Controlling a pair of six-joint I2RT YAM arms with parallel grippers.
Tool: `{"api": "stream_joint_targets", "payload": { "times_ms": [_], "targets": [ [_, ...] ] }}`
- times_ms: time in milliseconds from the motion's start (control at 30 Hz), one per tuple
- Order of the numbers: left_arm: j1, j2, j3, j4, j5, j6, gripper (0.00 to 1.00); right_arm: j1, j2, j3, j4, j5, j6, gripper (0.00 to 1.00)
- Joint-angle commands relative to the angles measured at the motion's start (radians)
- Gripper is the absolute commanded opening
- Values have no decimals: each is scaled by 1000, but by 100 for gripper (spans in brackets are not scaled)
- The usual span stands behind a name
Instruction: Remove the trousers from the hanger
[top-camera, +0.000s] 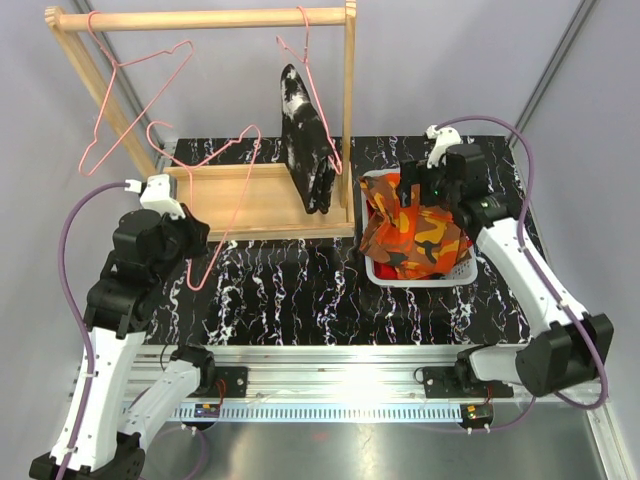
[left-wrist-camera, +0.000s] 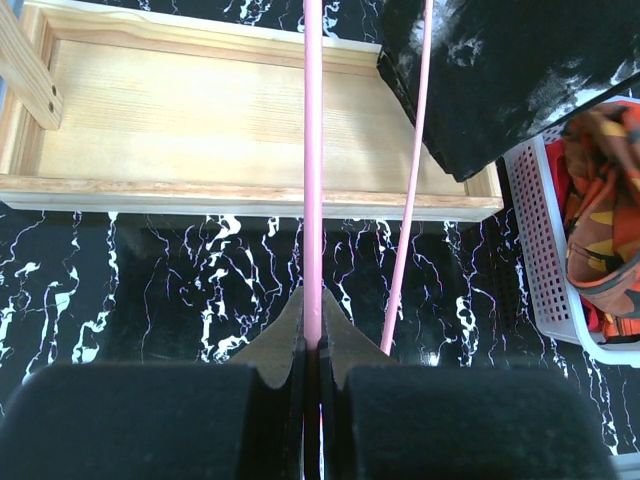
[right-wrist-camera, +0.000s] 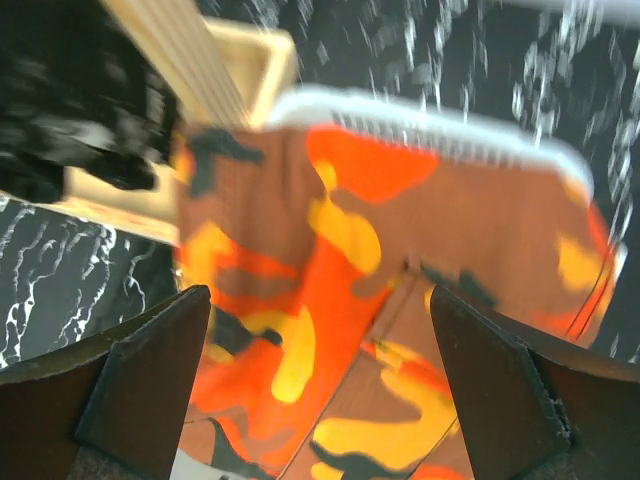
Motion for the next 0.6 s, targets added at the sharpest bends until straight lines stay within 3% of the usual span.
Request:
{"api": "stream_joint_targets", "payload": {
  "times_ms": [0, 133, 233, 367, 500, 567],
  "targets": [
    [4, -8, 38, 20, 37, 19, 0, -2, 106, -2, -181, 144, 147, 100],
    [4, -11, 40, 25, 43, 20, 0, -2, 207, -28, -224, 117, 109, 99],
    [4, -5, 49, 25, 63, 11, 0, -2, 431, 51, -384, 91, 55, 99],
    [4, -2, 60, 19, 107, 14, 0, -2, 628, 64, -390, 79, -23, 99],
    [4, 38, 110, -27, 124, 49, 0, -2, 659, 128, -395, 71, -59, 99],
    [4, 45, 135, -53, 101, 73, 0, -2, 572, 147, -382, 71, -65, 99]
  ]
}}
